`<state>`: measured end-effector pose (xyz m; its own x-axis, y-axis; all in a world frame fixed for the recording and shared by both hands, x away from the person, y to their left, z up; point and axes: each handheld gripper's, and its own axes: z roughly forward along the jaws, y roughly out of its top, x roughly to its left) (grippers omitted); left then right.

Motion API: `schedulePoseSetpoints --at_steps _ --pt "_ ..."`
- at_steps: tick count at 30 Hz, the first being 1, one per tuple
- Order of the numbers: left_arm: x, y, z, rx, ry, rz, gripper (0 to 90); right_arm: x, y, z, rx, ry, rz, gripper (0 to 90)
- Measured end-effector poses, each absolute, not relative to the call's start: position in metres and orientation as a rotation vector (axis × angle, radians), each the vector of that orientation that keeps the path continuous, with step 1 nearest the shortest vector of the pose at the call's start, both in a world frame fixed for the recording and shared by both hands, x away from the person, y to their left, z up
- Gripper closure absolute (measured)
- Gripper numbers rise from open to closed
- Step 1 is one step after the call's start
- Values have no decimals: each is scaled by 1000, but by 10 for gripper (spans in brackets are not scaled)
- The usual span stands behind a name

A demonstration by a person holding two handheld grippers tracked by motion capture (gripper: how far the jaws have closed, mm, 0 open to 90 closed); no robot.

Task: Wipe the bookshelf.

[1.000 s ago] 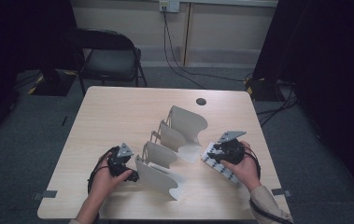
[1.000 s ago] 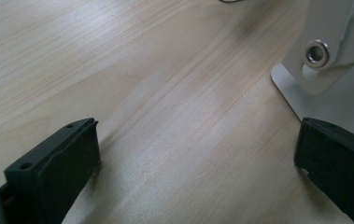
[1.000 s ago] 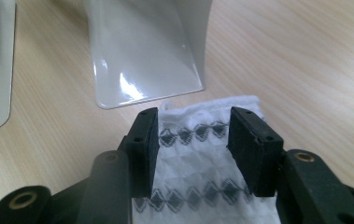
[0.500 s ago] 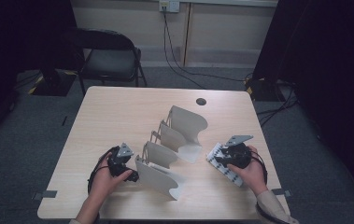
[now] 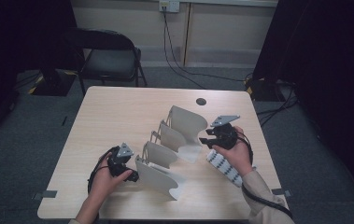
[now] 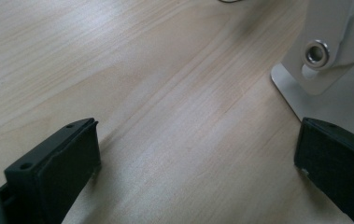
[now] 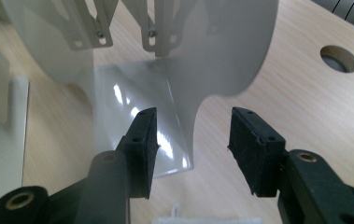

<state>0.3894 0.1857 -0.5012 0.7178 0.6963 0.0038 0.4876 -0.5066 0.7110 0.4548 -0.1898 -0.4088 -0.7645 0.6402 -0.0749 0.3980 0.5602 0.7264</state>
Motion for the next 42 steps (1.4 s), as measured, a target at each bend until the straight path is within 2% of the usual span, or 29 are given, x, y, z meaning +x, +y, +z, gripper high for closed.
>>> schedulePoseSetpoints --at_steps 5,9,16,22,34,42 --pt "389 186 -501 2209 892 377 0 465 -181 -401 853 2440 1066 537" --pt "390 186 -501 2209 891 378 0 467 -176 -398 860 2439 1074 603" --pt "389 185 -502 2206 890 367 0 465 -177 -396 965 2434 1121 837" --pt "389 185 -501 2206 891 368 0 458 -175 -394 901 2470 1121 900" --pt "388 185 -502 2202 894 367 0 435 -177 -384 908 2437 1084 899" --pt "388 185 -502 2206 889 365 0 418 -185 -396 945 2406 1110 894"
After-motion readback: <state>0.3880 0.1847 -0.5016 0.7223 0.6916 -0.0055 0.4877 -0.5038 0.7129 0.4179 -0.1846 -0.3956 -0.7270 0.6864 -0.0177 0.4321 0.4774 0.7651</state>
